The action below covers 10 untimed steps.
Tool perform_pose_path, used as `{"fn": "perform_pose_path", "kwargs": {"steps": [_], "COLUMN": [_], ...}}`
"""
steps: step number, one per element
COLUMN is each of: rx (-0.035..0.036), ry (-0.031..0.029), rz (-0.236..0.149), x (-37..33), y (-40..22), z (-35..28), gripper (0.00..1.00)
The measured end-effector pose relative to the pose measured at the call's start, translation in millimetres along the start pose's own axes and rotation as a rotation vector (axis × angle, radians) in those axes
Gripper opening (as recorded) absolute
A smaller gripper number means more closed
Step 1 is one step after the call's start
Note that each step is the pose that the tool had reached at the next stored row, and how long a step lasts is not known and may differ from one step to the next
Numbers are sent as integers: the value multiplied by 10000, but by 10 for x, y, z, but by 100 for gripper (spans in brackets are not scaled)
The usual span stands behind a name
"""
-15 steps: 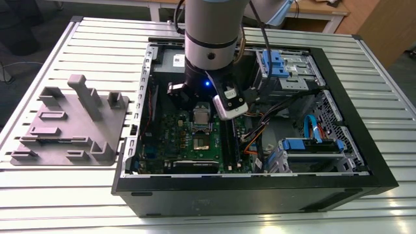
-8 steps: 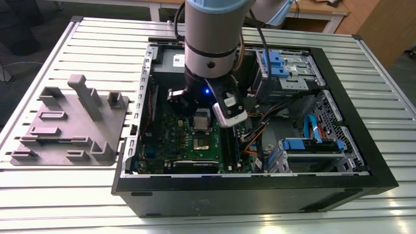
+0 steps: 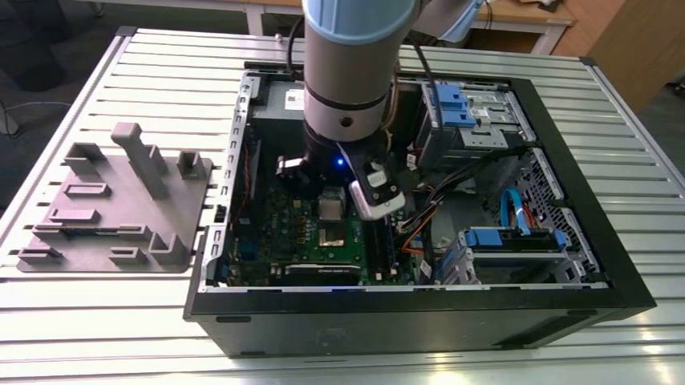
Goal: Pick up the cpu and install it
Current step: 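Place the cpu into insertion slot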
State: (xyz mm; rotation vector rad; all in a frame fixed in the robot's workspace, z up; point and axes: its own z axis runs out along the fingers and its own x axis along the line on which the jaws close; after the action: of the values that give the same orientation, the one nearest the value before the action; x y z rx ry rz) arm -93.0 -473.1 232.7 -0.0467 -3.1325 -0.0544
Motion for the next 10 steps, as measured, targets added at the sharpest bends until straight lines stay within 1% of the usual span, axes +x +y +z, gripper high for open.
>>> {"fn": "perform_pose_path", "kwargs": {"steps": [4,10], "rx": [-3,-4], "ry": [-1,-2], "rz": [-1,0], "x": [-1,-3], "y": [-37,-68], "z": [52,138], "gripper": [47,47]}}
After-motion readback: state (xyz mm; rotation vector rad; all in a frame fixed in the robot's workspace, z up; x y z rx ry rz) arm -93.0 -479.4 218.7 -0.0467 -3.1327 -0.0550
